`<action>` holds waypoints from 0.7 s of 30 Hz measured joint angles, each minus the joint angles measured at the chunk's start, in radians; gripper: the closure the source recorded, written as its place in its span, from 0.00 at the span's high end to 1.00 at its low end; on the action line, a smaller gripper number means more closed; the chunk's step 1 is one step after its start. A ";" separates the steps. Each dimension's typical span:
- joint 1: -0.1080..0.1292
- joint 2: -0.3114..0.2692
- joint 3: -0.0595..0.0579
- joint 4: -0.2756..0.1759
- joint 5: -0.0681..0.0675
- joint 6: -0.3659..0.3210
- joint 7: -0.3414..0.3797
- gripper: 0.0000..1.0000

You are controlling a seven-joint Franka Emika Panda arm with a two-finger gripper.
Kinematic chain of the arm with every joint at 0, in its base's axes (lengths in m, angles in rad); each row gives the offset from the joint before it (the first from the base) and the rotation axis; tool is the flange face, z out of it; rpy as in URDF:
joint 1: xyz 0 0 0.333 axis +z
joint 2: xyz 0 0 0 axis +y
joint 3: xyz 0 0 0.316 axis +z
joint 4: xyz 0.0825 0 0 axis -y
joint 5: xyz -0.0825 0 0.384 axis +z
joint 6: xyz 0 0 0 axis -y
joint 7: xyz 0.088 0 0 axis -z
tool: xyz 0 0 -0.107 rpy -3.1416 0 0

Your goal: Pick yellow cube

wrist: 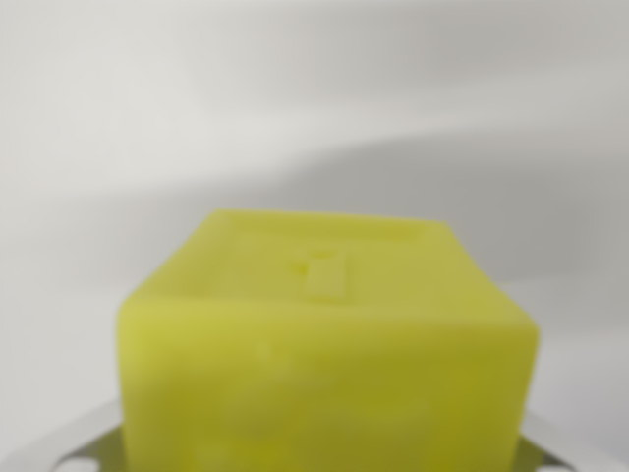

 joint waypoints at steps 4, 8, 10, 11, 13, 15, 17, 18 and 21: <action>0.000 -0.030 0.000 -0.002 0.001 -0.028 -0.001 0.00; 0.000 -0.060 0.000 -0.004 0.002 -0.056 -0.001 0.00; 0.000 -0.075 0.000 -0.005 0.002 -0.070 -0.002 0.00; 0.000 -0.082 0.000 -0.005 0.002 -0.078 -0.002 0.00; 0.001 -0.097 0.000 -0.005 0.003 -0.092 -0.002 0.00; 0.001 -0.111 0.000 -0.005 0.003 -0.106 -0.002 0.00; 0.001 -0.125 0.000 -0.004 0.003 -0.121 -0.002 0.00; 0.001 -0.132 0.000 -0.004 0.004 -0.128 -0.003 0.00; 0.001 -0.152 0.000 -0.003 0.004 -0.150 -0.003 0.00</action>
